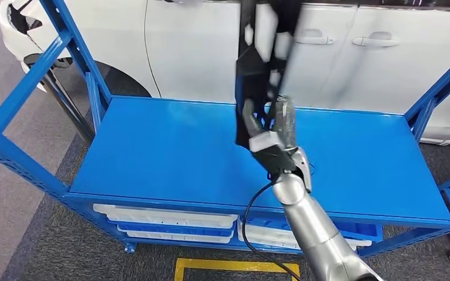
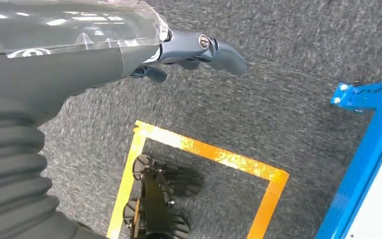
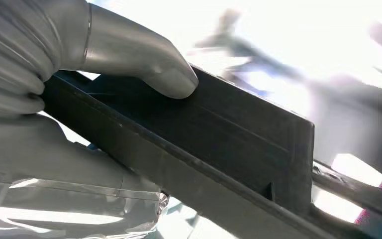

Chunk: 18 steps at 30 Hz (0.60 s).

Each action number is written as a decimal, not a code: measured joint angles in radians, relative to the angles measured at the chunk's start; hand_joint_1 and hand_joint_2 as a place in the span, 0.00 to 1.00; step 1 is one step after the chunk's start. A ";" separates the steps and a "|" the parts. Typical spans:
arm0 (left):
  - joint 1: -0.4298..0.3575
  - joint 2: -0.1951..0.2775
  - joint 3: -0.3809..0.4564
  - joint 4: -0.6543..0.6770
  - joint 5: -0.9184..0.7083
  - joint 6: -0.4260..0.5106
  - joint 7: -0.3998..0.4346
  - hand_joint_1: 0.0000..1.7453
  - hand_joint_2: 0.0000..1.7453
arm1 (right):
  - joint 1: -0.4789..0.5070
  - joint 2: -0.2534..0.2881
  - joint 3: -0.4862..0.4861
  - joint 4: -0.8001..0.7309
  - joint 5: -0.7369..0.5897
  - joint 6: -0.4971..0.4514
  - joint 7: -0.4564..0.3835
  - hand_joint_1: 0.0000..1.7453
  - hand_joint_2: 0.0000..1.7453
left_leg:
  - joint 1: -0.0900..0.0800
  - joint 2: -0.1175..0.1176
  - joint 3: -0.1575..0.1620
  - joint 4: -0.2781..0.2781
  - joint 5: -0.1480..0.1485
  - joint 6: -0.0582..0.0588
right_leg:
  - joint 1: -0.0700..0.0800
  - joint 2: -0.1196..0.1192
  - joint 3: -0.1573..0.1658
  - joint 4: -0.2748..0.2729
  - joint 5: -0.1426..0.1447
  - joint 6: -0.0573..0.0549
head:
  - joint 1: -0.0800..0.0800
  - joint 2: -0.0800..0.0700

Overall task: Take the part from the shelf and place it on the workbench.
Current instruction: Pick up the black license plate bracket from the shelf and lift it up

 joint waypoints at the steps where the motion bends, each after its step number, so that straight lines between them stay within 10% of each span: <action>1: 0.000 0.000 0.003 0.000 0.001 -0.004 -0.003 0.00 1.00 | 0.023 -0.001 -0.008 -0.088 -0.097 0.056 -0.032 1.00 1.00 | -0.001 0.001 0.001 -0.001 -0.001 0.003 | -0.001 0.001 -0.029 0.062 -0.033 0.002 | 0.000 0.000; 4: -0.001 0.001 0.015 0.000 0.005 -0.013 -0.008 0.00 1.00 | 0.084 -0.006 -0.024 -0.273 -0.247 0.167 -0.069 1.00 1.00 | -0.004 0.002 0.005 0.001 -0.006 0.008 | -0.002 0.001 -0.104 0.208 -0.073 0.006 | 0.000 0.000; 8: -0.004 0.001 0.025 0.000 0.010 -0.033 -0.009 0.00 1.00 | 0.115 -0.014 -0.041 -0.385 -0.411 0.400 -0.053 1.00 1.00 | -0.006 0.003 0.016 0.003 -0.015 0.000 | 0.001 0.000 -0.009 -0.004 0.050 -0.005 | 0.000 0.000; 13: -0.016 0.002 0.040 0.000 0.003 -0.055 0.019 0.00 1.00 | 0.152 -0.020 -0.026 -0.390 -0.511 0.818 -0.042 1.00 1.00 | -0.008 0.005 0.020 0.005 -0.021 -0.025 | 0.006 0.000 0.024 -0.079 0.074 -0.031 | 0.000 0.000; 18: -0.018 0.004 0.049 0.000 -0.001 -0.034 0.052 0.00 1.00 | 0.180 -0.022 0.021 -0.359 -0.477 0.894 -0.073 1.00 1.00 | -0.006 0.006 -0.069 0.234 -0.161 -0.040 | 0.003 -0.003 0.017 -0.086 0.086 -0.052 | 0.000 0.000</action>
